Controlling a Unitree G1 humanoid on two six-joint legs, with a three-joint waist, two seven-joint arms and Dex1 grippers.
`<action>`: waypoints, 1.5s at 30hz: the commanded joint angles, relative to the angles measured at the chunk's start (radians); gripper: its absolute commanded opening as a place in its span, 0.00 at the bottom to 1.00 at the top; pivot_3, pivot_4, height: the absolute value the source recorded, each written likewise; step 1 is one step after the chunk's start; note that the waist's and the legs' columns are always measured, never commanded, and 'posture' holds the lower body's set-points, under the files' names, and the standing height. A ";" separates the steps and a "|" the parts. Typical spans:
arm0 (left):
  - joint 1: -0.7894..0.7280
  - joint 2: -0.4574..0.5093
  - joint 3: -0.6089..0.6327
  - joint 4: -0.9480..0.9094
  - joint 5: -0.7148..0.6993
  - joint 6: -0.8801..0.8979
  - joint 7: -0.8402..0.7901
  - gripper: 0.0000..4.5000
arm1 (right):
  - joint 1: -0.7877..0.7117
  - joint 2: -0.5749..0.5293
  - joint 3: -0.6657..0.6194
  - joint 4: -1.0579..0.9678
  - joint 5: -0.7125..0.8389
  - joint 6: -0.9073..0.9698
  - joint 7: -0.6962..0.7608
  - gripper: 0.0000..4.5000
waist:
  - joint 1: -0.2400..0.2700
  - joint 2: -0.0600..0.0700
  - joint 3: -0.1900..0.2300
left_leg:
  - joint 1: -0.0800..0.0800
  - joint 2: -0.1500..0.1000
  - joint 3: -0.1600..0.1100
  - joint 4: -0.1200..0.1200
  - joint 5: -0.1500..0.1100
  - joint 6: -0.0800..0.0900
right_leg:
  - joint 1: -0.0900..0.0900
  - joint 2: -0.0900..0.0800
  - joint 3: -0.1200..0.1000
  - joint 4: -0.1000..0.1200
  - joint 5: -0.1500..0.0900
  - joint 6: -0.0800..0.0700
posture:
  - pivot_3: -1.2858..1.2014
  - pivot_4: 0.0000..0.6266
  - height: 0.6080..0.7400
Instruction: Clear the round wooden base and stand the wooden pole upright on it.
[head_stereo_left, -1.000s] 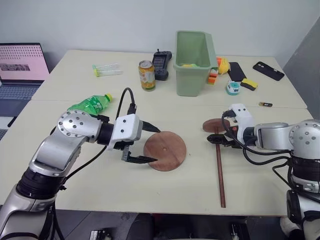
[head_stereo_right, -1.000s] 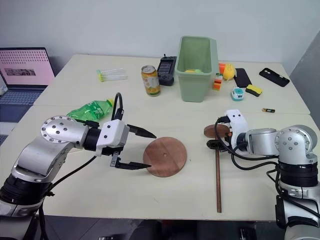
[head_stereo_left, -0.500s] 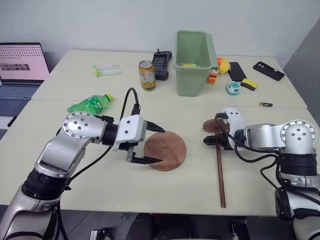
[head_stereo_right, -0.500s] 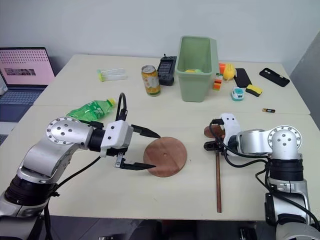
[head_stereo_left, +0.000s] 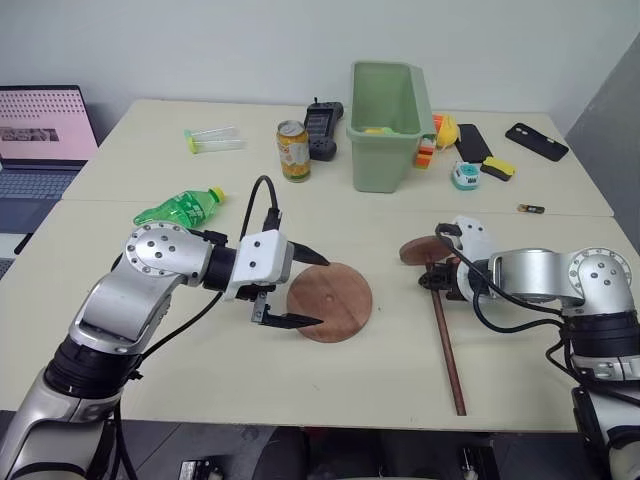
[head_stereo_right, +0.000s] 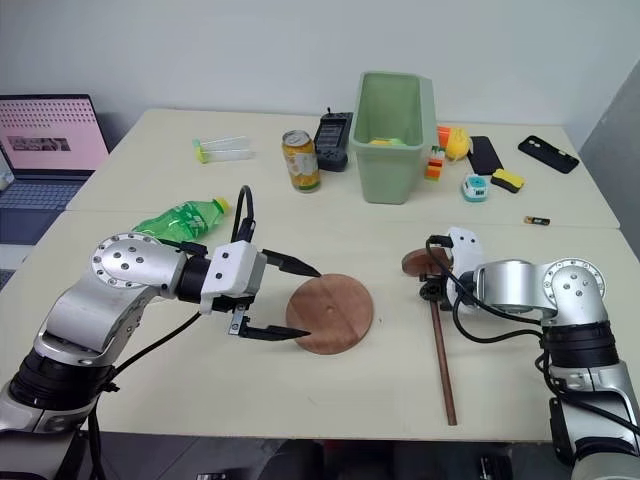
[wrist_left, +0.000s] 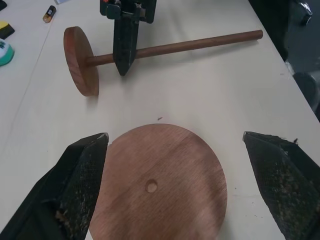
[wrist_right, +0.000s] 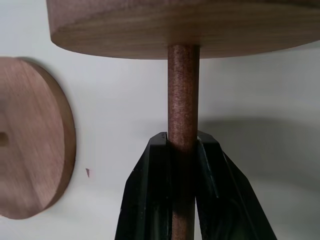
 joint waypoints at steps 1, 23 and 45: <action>0.003 0.028 0.032 -0.016 -0.014 0.005 -0.003 1.00 | -0.044 -0.039 -0.001 -0.078 0.056 -0.059 0.034 0.06 | 0.000 0.000 0.000 | 0.000 0.000 0.000 0.000 0.000 0.000 | 0.000 0.000 0.000 0.000 0.000 0.000 | 0.52 0.24 1.00; 0.484 0.162 0.403 -0.120 -0.090 0.094 0.121 1.00 | -0.049 0.290 0.245 -0.484 -1.272 -0.949 1.239 0.06 | -0.010 0.005 0.003 | -0.008 0.002 0.001 0.000 0.000 -0.001 | -0.015 -0.002 0.000 0.006 0.000 0.000 | 0.52 0.24 1.00; 0.493 0.131 0.329 -0.156 -0.100 0.080 0.192 1.00 | 0.130 0.466 0.245 -0.437 -1.442 -1.012 1.413 0.06 | -0.007 0.005 0.003 | -0.005 0.002 0.001 0.001 0.001 -0.001 | -0.015 -0.002 0.001 0.012 0.000 0.000 | 0.52 0.24 1.00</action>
